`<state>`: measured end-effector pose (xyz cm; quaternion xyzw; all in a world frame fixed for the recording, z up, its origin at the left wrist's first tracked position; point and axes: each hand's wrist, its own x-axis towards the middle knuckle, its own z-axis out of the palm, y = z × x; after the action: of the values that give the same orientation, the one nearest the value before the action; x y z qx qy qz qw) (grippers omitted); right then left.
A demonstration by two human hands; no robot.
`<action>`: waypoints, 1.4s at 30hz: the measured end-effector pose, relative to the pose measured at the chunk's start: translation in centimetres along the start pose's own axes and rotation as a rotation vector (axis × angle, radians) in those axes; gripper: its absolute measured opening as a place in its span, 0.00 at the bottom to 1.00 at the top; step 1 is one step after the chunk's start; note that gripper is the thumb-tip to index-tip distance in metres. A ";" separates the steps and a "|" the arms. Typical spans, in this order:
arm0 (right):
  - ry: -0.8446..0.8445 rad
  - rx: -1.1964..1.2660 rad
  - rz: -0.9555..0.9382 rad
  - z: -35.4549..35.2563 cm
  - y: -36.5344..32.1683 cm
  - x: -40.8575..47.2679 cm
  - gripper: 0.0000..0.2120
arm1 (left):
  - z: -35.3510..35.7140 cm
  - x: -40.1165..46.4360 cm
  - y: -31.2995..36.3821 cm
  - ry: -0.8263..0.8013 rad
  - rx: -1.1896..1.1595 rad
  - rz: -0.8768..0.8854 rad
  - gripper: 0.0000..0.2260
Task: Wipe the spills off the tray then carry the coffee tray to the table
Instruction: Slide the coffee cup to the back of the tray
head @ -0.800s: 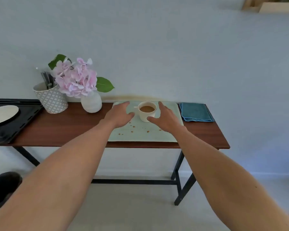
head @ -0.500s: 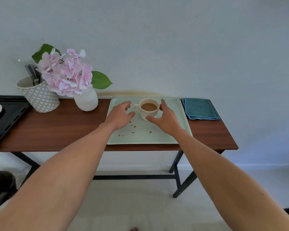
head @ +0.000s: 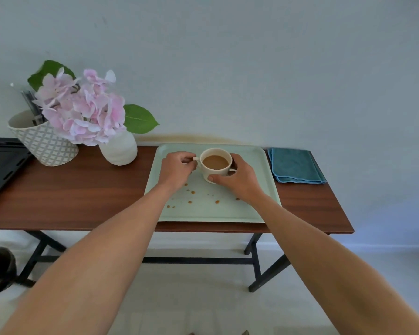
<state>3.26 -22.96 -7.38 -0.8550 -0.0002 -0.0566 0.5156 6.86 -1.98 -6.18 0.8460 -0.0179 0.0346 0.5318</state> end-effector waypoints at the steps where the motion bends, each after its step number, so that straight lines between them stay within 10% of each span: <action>1: 0.002 0.000 -0.004 0.0 0.0 0.1 0.40 | 0.0 0.1 -0.1 0.011 0.002 0.005 0.11; 42: -0.123 0.012 -0.070 9.5 -3.9 6.8 0.34 | -6.7 3.9 -3.9 0.311 0.035 -0.023 0.14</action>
<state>10.67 -13.16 -7.64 -0.8531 -0.0624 -0.0219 0.5175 10.70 5.75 -6.50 0.8396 0.0749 0.1597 0.5138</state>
